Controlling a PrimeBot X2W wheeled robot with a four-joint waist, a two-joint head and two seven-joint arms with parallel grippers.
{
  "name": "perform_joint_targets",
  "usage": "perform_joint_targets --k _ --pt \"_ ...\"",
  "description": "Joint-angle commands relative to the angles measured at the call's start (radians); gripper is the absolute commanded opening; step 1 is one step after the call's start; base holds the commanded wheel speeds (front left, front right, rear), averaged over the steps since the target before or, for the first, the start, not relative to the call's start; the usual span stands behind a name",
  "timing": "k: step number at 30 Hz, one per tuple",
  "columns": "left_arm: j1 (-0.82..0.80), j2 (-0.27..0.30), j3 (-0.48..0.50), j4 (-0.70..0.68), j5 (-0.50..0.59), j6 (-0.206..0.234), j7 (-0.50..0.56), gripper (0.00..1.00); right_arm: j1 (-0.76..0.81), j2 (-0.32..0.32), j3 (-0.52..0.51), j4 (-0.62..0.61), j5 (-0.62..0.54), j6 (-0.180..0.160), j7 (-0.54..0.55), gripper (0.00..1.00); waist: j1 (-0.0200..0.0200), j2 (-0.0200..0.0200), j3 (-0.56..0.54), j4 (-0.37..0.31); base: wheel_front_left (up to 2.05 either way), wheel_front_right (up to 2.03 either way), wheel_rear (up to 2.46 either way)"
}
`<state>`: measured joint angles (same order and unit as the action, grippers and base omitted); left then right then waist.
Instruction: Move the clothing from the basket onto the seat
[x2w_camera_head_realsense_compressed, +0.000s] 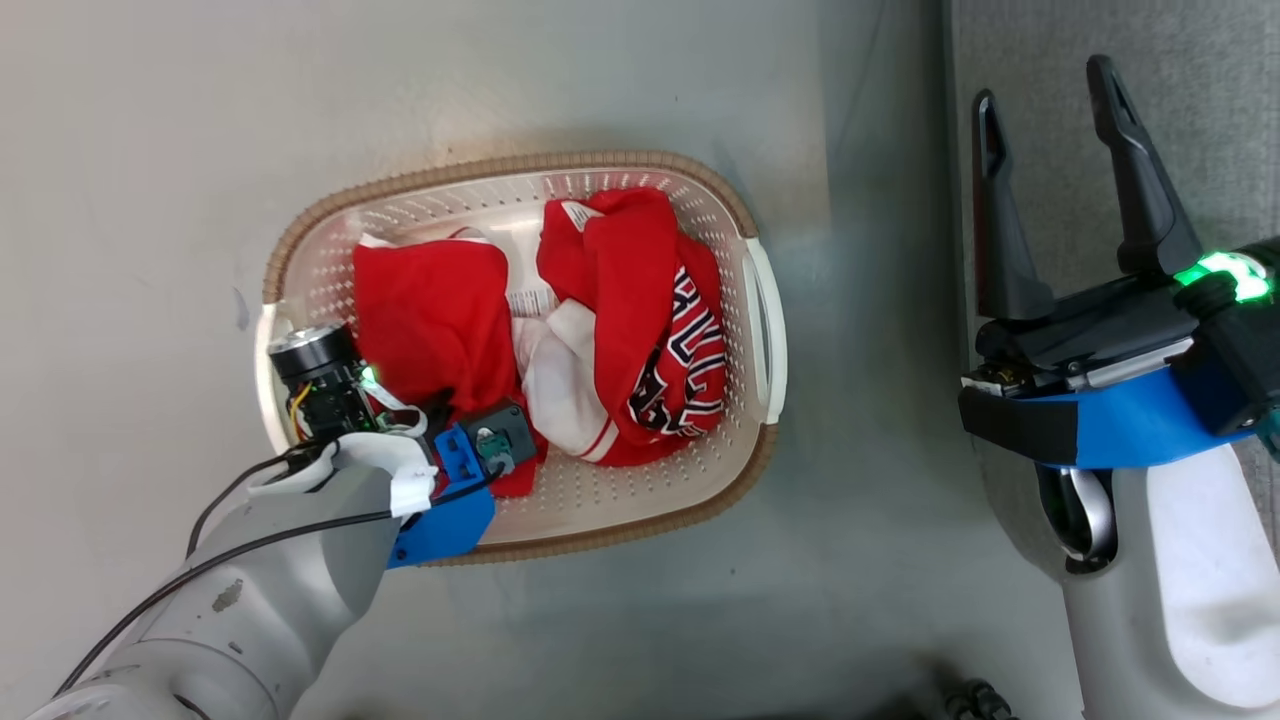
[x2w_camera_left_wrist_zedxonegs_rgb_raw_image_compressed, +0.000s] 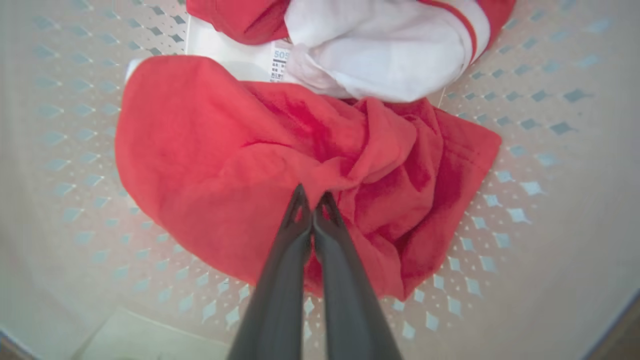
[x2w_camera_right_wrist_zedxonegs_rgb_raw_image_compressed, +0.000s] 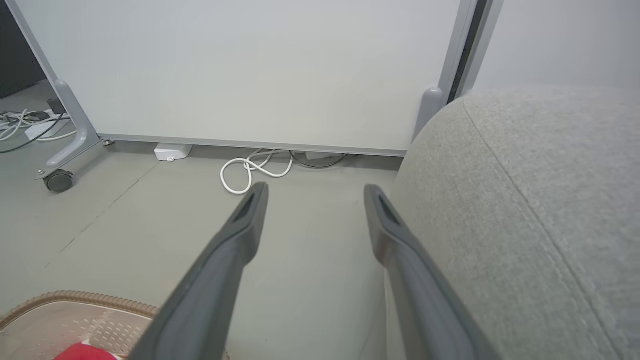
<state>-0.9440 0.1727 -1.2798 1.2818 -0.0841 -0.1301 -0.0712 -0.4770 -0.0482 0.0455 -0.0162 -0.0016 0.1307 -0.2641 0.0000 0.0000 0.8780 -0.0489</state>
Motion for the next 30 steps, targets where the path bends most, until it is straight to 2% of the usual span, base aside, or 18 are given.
perform_joint_targets --k 1,11,23,30 --pt "0.007 -0.007 -0.004 0.001 -0.001 0.000 -0.016 0.00 0.008 -0.004 0.001 0.009 0.007 0.000 -0.001 1.00 0.0000 0.0000 -0.028 -0.003 0.00 0.00 0.00" --pt "0.047 -0.041 -0.004 -0.009 -0.048 0.000 -0.113 0.00 0.053 -0.004 0.001 0.054 0.012 0.000 -0.001 1.00 0.0000 0.0000 -0.175 0.026 0.00 0.00 0.00" --pt "0.102 -0.062 0.010 -0.059 -0.211 0.000 -0.187 0.00 0.120 -0.004 -0.006 0.093 0.007 0.000 -0.001 1.00 0.0000 0.0000 -0.348 0.069 0.00 0.00 0.00" --pt "0.134 -0.049 0.048 -0.156 -0.281 0.000 -0.195 0.00 0.172 -0.006 -0.014 0.114 0.005 0.000 -0.001 1.00 0.0000 0.0000 -0.460 0.100 0.00 0.00 0.00"
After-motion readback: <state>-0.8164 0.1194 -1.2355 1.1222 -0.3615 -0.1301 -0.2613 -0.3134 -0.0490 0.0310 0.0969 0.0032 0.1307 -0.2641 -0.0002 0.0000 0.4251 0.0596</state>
